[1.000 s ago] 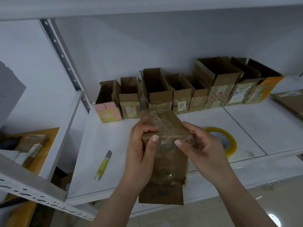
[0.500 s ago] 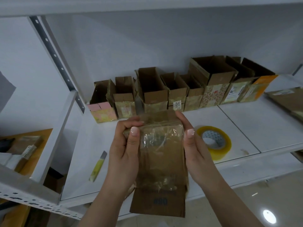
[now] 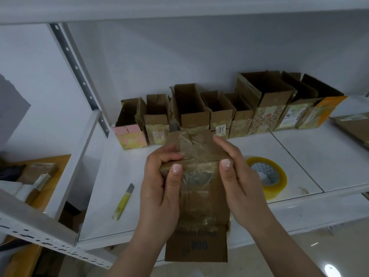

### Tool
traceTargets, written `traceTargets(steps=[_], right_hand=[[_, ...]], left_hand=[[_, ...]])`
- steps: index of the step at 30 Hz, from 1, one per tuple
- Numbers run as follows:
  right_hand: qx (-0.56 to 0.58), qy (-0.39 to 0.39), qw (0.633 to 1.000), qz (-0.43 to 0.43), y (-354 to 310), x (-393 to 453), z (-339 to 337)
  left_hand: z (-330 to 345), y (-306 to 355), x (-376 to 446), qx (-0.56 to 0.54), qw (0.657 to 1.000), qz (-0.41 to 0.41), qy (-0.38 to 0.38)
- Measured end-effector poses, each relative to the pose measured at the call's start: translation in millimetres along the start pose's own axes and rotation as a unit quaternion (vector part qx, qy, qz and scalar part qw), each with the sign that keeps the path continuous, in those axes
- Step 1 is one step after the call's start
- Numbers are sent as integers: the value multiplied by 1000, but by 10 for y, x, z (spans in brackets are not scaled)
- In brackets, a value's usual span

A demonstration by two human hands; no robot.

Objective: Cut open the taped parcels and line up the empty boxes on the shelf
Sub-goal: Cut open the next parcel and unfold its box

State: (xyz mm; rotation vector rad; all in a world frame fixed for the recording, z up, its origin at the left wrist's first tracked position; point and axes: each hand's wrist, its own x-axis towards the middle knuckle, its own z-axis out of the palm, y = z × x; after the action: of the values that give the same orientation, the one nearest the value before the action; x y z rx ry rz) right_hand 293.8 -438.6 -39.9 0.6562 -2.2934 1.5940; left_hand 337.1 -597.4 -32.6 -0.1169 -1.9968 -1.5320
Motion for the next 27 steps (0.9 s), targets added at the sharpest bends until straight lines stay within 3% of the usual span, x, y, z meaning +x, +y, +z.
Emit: traceTargets(steps=[4,10,16,23,27], right_hand=[[-57,56,996,-39,25,-1,50],[3,36,999,-25,59,-35,31],[-20,21,999,-21,196,-38,102],[-53,28,997,-44,398,-116,128],[-61,25,996,-52,551,-178,186]], left_hand=[[15,-15,-5,7,1000,16,-7],[-46,-117,20,-4,999,34,-38],[-2,-244,-1,-35,999,1,-42],[-10,-400,-39,-36,995,2,-88],[47,-599,-113,-14,997,11,-77]])
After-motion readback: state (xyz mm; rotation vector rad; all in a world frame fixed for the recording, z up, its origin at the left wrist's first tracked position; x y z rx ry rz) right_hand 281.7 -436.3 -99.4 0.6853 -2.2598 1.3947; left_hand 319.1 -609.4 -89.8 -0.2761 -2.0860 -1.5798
